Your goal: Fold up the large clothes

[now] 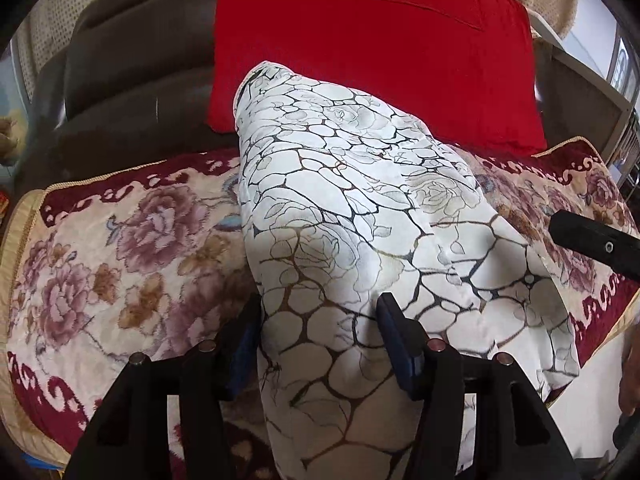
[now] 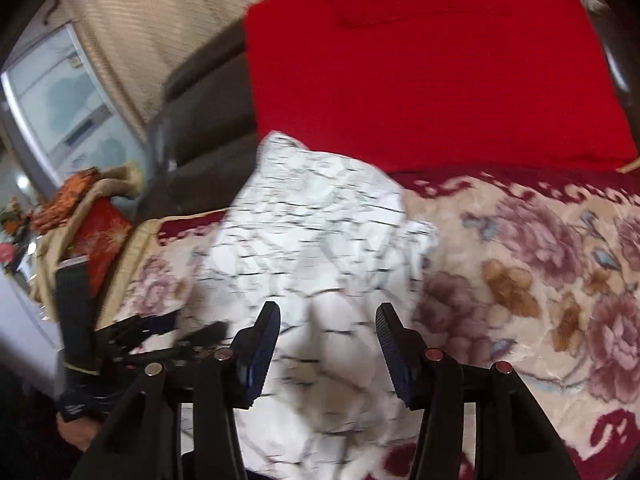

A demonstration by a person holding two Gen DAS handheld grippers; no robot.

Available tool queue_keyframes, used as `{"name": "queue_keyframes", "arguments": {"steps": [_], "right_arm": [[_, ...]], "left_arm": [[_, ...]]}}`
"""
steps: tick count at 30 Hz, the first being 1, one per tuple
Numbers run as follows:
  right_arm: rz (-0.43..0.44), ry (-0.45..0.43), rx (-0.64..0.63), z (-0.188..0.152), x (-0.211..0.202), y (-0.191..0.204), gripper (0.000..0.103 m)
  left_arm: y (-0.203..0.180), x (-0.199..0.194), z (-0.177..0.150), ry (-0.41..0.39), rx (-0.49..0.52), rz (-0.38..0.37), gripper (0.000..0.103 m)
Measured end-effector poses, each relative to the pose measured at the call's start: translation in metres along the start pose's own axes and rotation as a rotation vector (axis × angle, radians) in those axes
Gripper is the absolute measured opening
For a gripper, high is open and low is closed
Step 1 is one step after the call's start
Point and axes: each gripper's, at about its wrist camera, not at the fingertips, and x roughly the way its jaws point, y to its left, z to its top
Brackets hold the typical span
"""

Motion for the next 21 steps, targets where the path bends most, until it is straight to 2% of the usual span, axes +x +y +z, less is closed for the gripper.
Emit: {"name": "queue_keyframes", "arguments": {"steps": [5,8,10,13,16,21], "right_arm": [[0.022,0.061,0.01,-0.014,0.016,0.004,0.044],[-0.038,0.153,0.011,-0.032,0.045,-0.006,0.044],[-0.046,0.201,0.045,-0.046,0.063,-0.017,0.044],[-0.031,0.211,0.072,-0.045,0.064,-0.023,0.044],[-0.033,0.217,0.058,-0.032,0.057,-0.02,0.045],[0.016,0.116,0.088,0.004,0.038,-0.024,0.045]], "left_arm": [[0.001,-0.01,-0.01,-0.006,0.003,0.016,0.059],[0.002,-0.008,-0.019,0.003,0.003,0.02,0.061],[0.004,0.0,-0.028,0.018,0.001,0.026,0.065],[0.012,0.003,-0.028,0.025,-0.025,0.006,0.067],[0.014,-0.005,-0.01,0.039,-0.013,0.0,0.067],[0.021,-0.015,0.032,-0.034,0.008,0.036,0.067]]}}
